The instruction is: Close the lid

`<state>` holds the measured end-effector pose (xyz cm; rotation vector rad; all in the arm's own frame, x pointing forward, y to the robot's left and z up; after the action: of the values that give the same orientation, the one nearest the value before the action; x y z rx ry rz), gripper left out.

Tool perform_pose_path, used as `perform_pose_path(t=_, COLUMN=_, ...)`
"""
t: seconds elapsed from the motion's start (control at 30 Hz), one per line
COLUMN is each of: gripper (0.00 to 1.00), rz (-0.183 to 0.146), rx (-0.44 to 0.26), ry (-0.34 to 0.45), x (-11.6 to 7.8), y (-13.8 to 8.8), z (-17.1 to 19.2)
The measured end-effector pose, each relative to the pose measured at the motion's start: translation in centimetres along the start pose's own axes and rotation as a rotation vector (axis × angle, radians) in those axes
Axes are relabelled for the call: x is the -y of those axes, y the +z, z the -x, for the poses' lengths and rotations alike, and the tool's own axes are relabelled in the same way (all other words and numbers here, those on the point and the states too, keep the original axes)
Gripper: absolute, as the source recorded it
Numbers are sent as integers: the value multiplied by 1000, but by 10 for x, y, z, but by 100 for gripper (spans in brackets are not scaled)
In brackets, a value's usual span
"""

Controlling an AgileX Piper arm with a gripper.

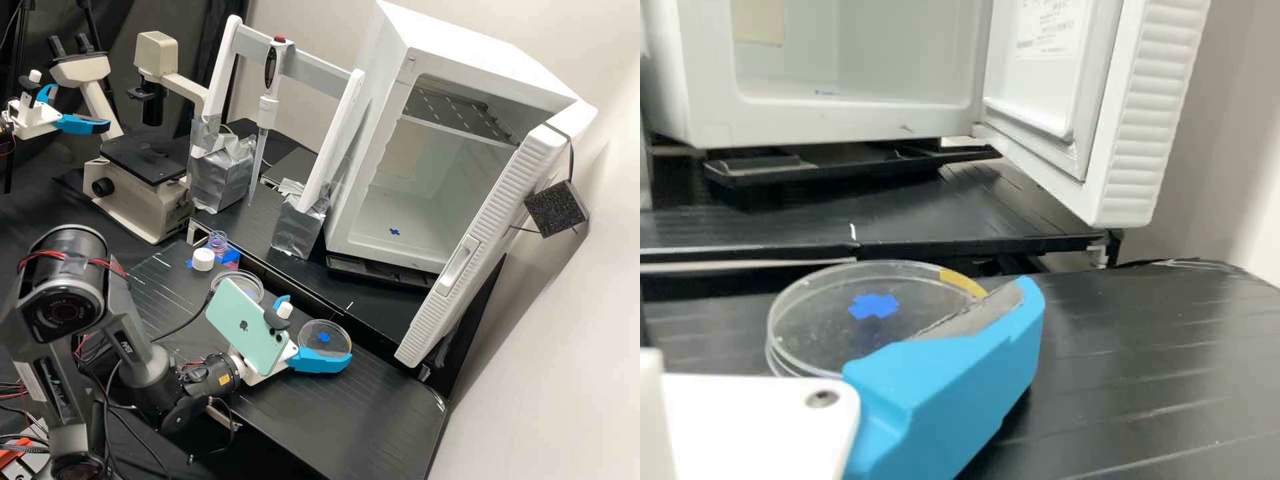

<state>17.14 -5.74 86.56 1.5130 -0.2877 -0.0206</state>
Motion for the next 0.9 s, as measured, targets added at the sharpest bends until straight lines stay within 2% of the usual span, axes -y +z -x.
perform_pose_path(t=0.1, gripper=100, rz=-10, rx=-5, ry=10, x=0, y=1, z=-1)
perform_pose_path(t=0.57, gripper=100, rz=-18, rx=8, ry=50, x=-7, y=9, z=-4)
perform_pose_path(t=0.9, gripper=100, rz=8, rx=18, ry=61, x=-10, y=14, z=-11)
